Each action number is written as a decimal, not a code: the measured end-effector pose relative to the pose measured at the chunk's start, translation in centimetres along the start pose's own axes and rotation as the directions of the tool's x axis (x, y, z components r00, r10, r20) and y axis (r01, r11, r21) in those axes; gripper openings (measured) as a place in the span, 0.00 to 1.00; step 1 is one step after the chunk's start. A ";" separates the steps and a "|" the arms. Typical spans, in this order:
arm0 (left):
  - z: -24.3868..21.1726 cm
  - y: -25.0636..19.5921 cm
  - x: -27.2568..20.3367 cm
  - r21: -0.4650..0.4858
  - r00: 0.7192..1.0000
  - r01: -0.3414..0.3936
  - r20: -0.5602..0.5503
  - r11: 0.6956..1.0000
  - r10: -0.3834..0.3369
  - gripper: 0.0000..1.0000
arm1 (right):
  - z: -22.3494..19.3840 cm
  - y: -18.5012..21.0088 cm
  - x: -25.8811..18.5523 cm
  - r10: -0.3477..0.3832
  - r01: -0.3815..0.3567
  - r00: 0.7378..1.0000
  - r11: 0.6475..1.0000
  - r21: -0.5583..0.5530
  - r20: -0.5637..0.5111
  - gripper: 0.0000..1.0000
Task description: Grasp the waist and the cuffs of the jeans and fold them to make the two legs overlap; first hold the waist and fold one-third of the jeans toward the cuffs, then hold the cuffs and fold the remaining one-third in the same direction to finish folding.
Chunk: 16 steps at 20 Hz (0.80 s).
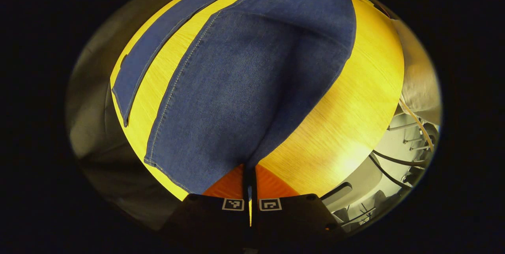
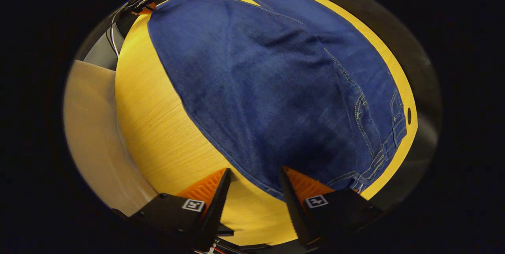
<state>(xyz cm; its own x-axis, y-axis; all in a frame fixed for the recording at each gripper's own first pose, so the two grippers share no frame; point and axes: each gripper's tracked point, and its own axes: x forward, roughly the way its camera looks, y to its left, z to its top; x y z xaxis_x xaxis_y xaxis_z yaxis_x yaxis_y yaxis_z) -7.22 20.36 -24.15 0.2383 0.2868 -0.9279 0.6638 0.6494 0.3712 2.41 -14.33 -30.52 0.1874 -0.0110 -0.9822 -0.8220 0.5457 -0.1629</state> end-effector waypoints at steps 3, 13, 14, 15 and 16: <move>0.0 0.0 0.0 -0.010 1.000 0.017 0.003 1.000 -0.017 0.00 | -0.2 -0.7 0.1 -0.014 0.014 1.000 1.000 0.024 -0.023 0.45; 0.1 0.2 0.1 -0.068 1.000 0.016 0.028 0.998 -0.014 0.00 | 1.0 -1.1 -0.5 -0.101 0.106 0.994 0.967 0.233 -0.034 0.10; 0.0 0.2 0.1 -0.091 0.999 0.009 0.036 0.996 -0.006 0.00 | 1.3 -1.5 -0.5 -0.120 0.119 0.993 0.960 0.253 -0.011 0.06; 0.1 0.3 0.1 -0.119 0.999 0.006 0.049 0.993 -0.001 0.00 | 0.7 -1.8 -0.4 -0.141 0.136 0.990 0.947 0.292 -0.005 0.06; 0.1 0.4 0.1 -0.168 0.997 0.005 0.076 0.986 0.008 0.00 | 0.6 -2.2 -0.2 -0.167 0.153 0.986 0.926 0.345 0.011 0.03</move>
<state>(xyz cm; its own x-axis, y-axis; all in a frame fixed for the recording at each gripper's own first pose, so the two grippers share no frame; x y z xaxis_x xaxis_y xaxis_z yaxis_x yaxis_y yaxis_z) -6.86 20.51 -24.08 0.2965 0.2380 -0.9249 0.5363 0.7599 0.3675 4.49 -15.07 -29.93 0.3280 -0.0931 -0.9401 -0.5466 0.7929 -0.2693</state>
